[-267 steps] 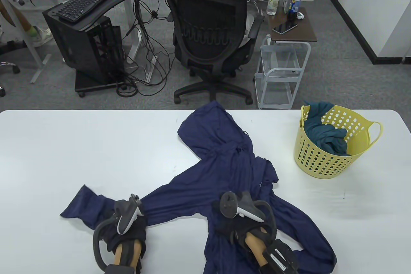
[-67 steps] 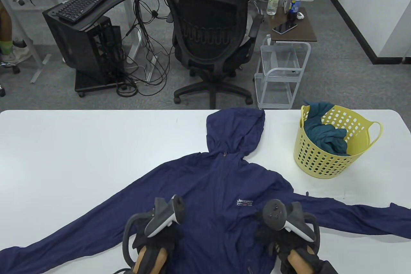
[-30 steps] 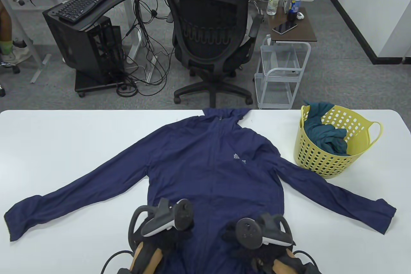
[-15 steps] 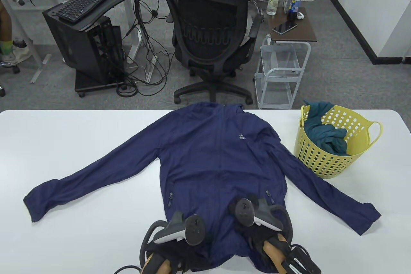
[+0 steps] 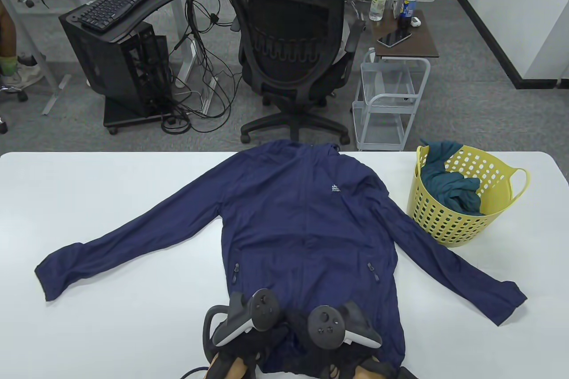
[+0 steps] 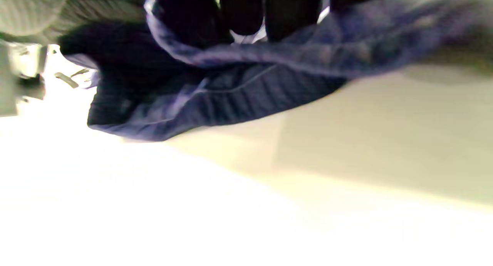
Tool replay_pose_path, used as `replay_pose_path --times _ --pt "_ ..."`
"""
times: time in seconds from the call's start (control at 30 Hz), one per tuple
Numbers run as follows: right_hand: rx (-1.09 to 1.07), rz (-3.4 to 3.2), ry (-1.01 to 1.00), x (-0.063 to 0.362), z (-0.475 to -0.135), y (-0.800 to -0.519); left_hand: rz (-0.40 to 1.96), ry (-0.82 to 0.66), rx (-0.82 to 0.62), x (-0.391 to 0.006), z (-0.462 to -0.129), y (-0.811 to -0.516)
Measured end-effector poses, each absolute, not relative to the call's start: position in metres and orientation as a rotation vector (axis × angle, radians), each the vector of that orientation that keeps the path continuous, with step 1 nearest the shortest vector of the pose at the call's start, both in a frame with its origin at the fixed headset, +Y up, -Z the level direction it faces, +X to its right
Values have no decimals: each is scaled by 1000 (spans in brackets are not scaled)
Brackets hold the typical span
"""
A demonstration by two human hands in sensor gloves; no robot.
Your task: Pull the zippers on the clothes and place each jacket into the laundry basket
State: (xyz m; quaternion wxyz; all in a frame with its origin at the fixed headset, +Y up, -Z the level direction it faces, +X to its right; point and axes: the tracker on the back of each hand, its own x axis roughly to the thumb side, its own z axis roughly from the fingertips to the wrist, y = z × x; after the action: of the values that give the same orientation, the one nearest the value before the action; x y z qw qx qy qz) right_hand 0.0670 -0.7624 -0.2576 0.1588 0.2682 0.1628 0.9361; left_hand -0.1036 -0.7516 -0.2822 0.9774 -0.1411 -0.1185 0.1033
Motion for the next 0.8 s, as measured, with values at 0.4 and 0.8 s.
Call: replay_pose_path --times 0.4,0.8 --pt "463 2954 -88 78 -265 -747 119 -183 -58 -103 -273 -731" --pt "129 2978 -281 155 -284 -714 58 104 116 -192 -289 -701"
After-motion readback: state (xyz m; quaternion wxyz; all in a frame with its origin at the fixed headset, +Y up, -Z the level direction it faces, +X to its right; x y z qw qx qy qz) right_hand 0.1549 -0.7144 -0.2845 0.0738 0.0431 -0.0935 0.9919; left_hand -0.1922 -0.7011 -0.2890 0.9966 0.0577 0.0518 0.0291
